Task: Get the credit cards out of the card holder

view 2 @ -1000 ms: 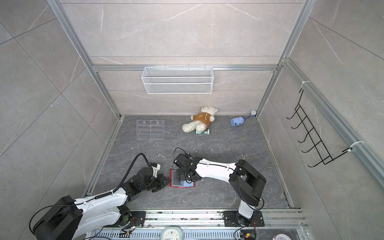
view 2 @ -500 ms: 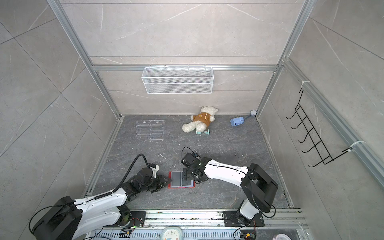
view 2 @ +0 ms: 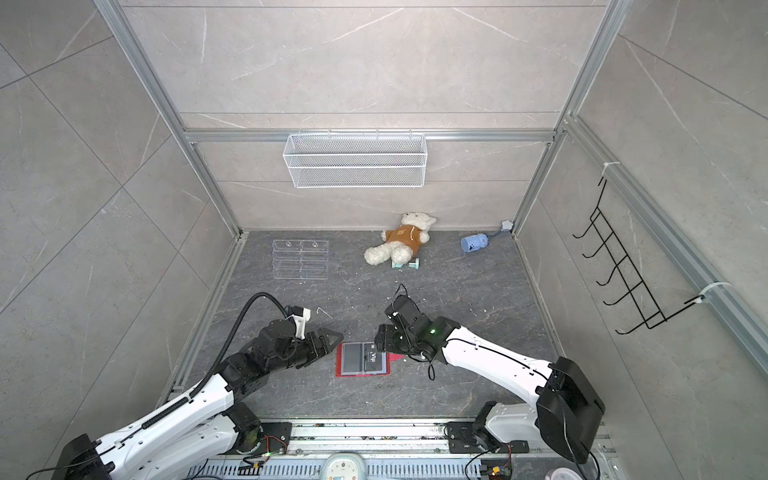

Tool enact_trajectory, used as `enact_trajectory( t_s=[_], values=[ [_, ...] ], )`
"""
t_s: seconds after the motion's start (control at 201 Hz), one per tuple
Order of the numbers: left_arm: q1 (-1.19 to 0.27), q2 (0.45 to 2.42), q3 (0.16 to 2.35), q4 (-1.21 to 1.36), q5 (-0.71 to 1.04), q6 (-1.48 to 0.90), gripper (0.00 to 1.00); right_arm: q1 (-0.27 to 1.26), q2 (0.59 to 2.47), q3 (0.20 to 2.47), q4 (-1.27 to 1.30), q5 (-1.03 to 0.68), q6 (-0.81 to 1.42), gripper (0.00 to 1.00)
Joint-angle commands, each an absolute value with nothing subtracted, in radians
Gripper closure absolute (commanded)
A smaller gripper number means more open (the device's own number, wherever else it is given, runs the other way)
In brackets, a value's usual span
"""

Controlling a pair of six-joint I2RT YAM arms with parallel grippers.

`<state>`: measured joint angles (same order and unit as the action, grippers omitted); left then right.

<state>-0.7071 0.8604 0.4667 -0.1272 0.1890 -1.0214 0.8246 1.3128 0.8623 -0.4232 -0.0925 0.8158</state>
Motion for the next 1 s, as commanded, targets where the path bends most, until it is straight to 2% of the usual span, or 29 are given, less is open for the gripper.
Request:
enact_trajectory(
  t_s=[0.0, 0.114, 0.184, 0.264, 0.338, 0.99],
  values=[
    [-0.712, 0.917, 0.495, -0.081, 0.291, -1.015, 0.31, 0.809, 1.318, 0.827, -0.323, -0.187, 0.831, 0.52],
    [-0.720, 0.983, 0.494, 0.019, 0.358, -1.043, 0.42, 0.801, 1.347, 0.806, -0.279, -0.206, 0.836, 0.76],
    [-0.722, 1.024, 0.488, 0.077, 0.389, -1.061, 0.53, 0.797, 1.365, 0.792, -0.256, -0.216, 0.840, 0.85],
    [-0.726, 1.071, 0.482, 0.130, 0.412, -1.079, 0.67, 0.793, 1.382, 0.775, -0.233, -0.218, 0.844, 0.87],
    [-0.734, 1.112, 0.478, 0.174, 0.424, -1.093, 0.72, 0.786, 1.405, 0.757, -0.204, -0.226, 0.851, 0.89],
    [-0.756, 1.353, 0.396, 0.418, 0.432, -1.172, 0.77, 0.775, 1.557, 0.693, -0.068, -0.260, 0.871, 0.93]
  ],
)
